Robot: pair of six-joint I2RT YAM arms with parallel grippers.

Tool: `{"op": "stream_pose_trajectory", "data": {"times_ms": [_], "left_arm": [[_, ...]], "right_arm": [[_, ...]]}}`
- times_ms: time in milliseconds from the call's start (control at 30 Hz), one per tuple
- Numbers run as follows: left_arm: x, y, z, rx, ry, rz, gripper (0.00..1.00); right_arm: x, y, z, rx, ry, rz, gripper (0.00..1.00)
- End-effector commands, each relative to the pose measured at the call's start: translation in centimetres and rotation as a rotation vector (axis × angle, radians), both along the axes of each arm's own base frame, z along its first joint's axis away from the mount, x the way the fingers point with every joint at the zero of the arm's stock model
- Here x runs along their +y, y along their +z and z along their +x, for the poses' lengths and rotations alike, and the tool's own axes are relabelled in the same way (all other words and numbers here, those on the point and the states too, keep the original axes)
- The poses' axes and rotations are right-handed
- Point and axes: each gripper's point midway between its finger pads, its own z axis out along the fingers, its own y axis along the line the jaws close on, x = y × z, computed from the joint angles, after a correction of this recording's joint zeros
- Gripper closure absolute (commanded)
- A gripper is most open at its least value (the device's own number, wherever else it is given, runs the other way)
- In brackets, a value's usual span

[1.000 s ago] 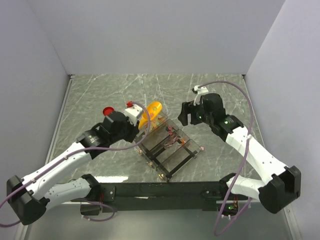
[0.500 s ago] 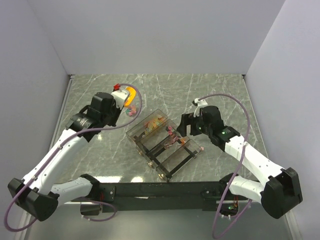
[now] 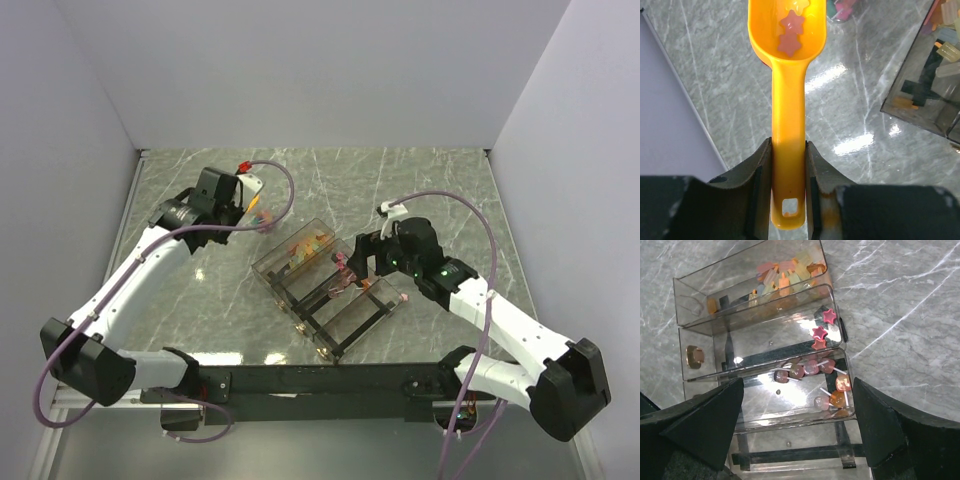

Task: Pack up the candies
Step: Place the fake candies in the packing bottle.

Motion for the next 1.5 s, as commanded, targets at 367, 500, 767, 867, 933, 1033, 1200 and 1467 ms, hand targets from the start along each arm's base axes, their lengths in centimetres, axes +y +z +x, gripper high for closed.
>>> {"op": "stream_pose_trajectory", "data": {"times_ms": [367,500,767,867,933,1033,1200,1467], "left_arm": [[0.5,2.3,1.8,0.018,-0.022,0.141,0.99],[0.2,2.3,1.8,0.036,-0.041,0.198,0.99],[-0.2,2.8,1.8,0.040,-0.061,0.295,0.99],[-0.1,2.5,1.8,0.048,-0.057,0.318,0.99],[0.0,2.4,1.9,0.048,-0.055,0.333,0.99],[0.0,2.4,1.9,0.050,-0.057,0.347,0.99],[-0.3,2.5,2.3,0.043,-0.063,0.383,0.99],[-1.0,3.0,2.3,0.029,-0.118,0.504,0.99]], "right_arm": [[0.0,1.9,0.2,-0.086,-0.007,-0.024,0.04],[0.1,1.9,0.0,-0.084,0.000,-0.024,0.04],[0.1,2.0,-0.1,-0.084,0.007,-0.032,0.04],[0.2,2.0,-0.1,-0.084,0.009,-0.032,0.04],[0.2,1.9,-0.1,-0.084,0.009,-0.032,0.04],[0.2,2.0,-0.2,-0.085,0.012,-0.032,0.04],[0.2,1.8,-0.2,-0.083,0.013,-0.035,0.04],[0.1,1.8,-0.1,-0.083,0.007,-0.041,0.04]]}}
